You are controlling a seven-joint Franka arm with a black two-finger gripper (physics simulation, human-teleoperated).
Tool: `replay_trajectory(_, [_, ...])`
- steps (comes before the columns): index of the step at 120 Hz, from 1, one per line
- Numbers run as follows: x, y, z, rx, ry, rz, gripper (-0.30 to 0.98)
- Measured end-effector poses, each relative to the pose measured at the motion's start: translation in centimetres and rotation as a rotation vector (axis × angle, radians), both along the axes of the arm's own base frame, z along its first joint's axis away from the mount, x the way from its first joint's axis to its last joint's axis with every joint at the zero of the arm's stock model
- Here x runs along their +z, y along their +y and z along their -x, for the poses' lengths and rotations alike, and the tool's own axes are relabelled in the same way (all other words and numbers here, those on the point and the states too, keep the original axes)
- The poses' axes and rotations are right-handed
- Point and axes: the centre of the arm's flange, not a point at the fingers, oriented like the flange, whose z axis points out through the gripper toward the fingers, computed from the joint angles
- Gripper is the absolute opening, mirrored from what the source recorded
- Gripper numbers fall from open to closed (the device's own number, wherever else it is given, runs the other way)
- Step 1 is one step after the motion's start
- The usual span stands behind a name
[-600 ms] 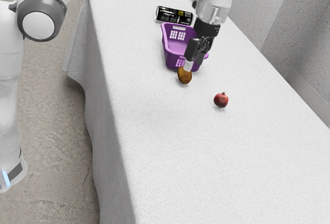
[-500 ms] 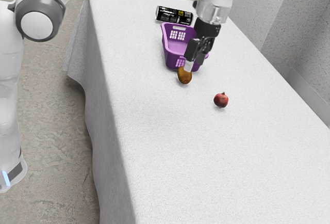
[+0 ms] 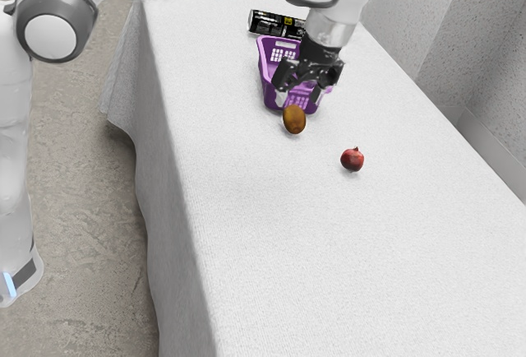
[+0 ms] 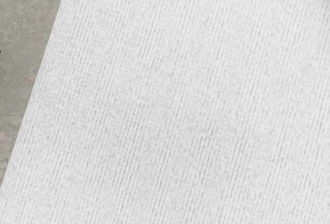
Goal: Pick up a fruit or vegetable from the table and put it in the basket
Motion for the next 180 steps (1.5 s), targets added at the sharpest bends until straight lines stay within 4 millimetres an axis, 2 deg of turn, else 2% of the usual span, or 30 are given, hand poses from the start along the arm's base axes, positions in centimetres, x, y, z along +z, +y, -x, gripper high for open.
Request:
replay_trajectory(10, [-1.7,0.9,1.9,-0.106,0.002,-0.03,0.69])
replay_trajectory(21, [-1.7,2.1,3.6,-0.202,-0.026,-0.043,0.69])
replay_trajectory(44, [-2.9,7.9,3.3,-0.284,-0.048,-0.032,0.69])
replay_trajectory(53, [-3.5,9.4,3.0,-0.314,-0.047,-0.022,0.69])
replay_trajectory(78, [-4.2,9.5,2.2,-0.442,-0.052,-0.013,0.69])
replay_trajectory(94, [-7.2,9.6,0.3,-0.506,-0.025,0.01,0.69])
replay_trajectory(105, [-7.6,9.9,-0.1,-0.536,-0.035,0.019,0.69])
replay_trajectory(113, [-7.6,10.9,-0.1,-0.543,-0.043,0.021,0.69])
replay_trajectory(124, [-8.3,14.1,-0.1,-0.515,-0.046,0.04,0.69])
replay_trajectory(130, [-8.9,17.0,0.0,-0.48,-0.045,0.046,0.69])
replay_trajectory(137, [-9.5,21.4,-0.1,-0.428,-0.046,0.045,0.69])
replay_trajectory(141, [-9.7,23.3,-0.8,-0.411,-0.05,0.04,0.69])
replay_trajectory(146, [-9.8,24.5,-2.1,-0.415,-0.061,0.03,0.69])
replay_trajectory(156, [-9.7,24.1,-4.2,-0.46,-0.078,0.02,0.69])
replay_trajectory(170, [-9.7,24.0,-4.7,-0.497,-0.085,0.02,0.69])
replay_trajectory(180, [-10.7,24.3,-5.1,-0.512,-0.075,0.032,0.69])
